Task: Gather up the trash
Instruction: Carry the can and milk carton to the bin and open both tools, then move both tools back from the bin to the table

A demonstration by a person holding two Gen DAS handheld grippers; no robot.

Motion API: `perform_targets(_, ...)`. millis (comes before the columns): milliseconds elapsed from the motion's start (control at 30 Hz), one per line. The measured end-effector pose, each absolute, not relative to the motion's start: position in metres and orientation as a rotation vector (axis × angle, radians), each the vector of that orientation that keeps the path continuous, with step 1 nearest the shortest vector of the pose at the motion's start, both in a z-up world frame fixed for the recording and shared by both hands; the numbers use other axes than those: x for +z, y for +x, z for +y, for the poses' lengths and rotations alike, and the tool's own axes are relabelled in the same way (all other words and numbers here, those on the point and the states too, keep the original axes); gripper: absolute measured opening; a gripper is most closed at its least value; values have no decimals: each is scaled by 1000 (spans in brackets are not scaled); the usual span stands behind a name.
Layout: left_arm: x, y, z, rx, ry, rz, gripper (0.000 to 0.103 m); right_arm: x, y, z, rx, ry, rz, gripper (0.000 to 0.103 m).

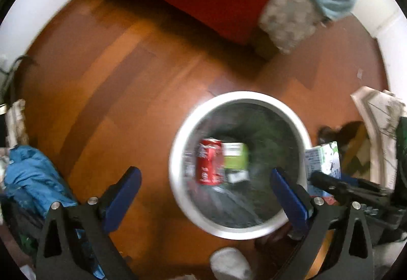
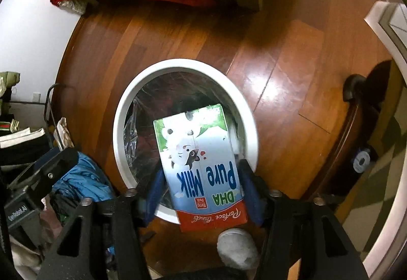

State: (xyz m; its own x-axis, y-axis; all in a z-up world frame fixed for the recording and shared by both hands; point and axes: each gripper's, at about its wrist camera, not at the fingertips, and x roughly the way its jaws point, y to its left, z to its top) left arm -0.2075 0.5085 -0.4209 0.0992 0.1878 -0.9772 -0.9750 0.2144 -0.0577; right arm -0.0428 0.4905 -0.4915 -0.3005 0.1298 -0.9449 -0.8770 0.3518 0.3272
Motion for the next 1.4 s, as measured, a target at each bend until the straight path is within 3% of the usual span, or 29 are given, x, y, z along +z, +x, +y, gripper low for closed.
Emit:
perform_targets(67,-419,-213,504,1127,-940,1096,103,-490,-45,492,1174,-699,1527,92)
perform_targets(233,-416,-222,488,1200,-891,1116,103,-482,-53,480,1148,-751,1450,93)
perform_targets(300,-415,-224,481,1201,-881,1127,103,-475,-56,472,1131,-768,1424,99)
perform_targets(867,-365,-222,423,1181,-817,1103,103,-410,-75,403,1107,-820,1246,99)
perform_targets(1400,-255,-227,351,1164,-703,952,103,-279,-80,321,1190,-687,1073,99)
